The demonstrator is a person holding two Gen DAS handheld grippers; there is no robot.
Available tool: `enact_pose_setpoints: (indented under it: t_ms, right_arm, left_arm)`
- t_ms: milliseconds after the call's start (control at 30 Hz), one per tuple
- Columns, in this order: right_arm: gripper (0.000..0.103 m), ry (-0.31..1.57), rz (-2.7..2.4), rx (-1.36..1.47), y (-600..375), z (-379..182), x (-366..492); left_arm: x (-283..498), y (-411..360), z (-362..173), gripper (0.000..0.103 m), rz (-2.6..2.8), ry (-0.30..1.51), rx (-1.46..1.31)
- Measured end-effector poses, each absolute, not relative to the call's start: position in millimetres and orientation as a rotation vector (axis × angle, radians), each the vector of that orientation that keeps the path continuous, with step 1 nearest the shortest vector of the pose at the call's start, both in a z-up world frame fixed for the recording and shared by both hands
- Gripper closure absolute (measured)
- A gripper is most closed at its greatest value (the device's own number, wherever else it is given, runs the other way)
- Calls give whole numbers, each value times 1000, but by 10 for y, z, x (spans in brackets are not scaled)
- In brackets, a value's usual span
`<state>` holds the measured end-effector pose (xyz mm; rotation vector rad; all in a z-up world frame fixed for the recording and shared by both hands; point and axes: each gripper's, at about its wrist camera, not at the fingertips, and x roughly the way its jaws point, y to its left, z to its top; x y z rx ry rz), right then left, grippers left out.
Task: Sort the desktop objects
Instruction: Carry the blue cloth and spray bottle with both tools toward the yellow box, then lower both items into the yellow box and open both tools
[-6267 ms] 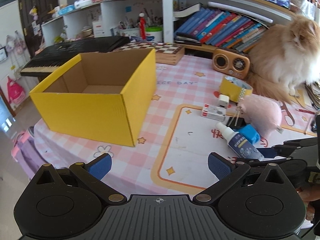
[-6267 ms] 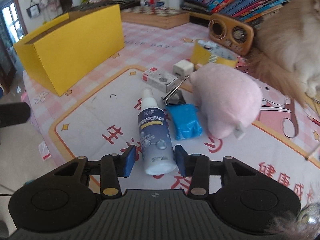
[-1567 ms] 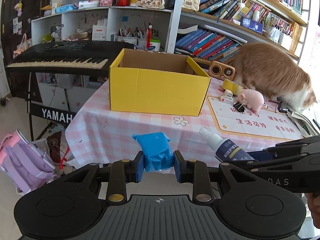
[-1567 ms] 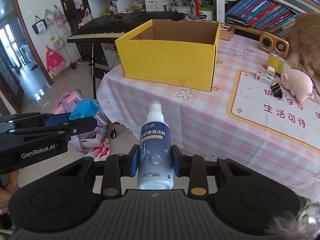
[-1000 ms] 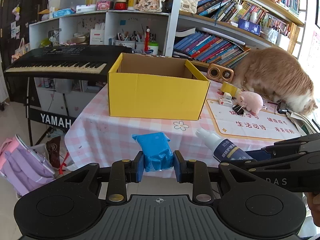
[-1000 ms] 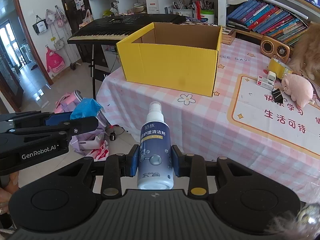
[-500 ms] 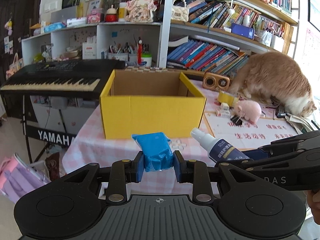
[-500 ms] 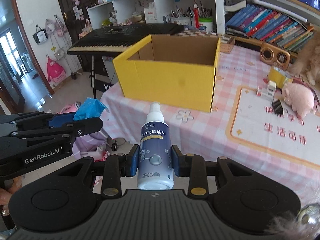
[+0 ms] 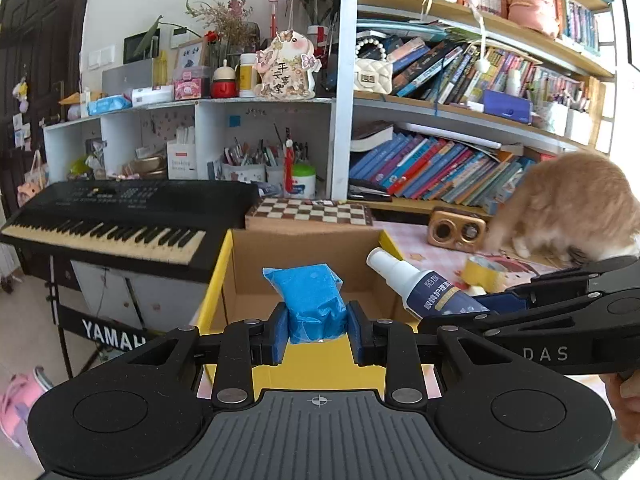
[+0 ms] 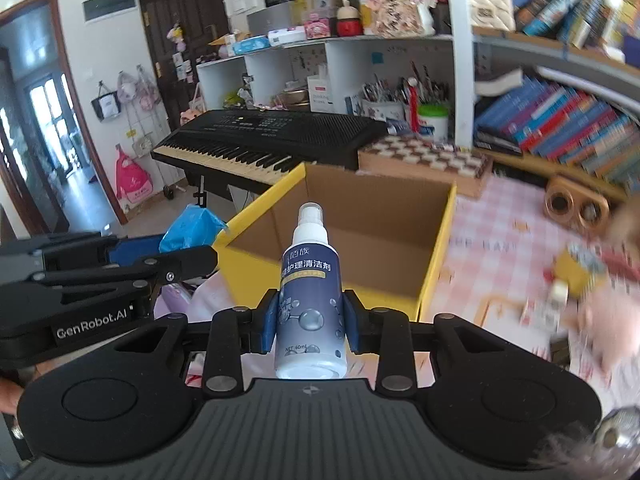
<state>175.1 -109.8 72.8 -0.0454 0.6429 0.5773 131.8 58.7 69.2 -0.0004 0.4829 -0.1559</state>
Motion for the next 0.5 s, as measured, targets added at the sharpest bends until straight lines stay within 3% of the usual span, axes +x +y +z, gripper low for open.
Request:
enact_pose_setpoints:
  t_ms: [500]
  right_arm:
    - [72,760,706,-378,-761,305,3088]
  left_arm:
    - [2578,399,315,75,-84,701,61]
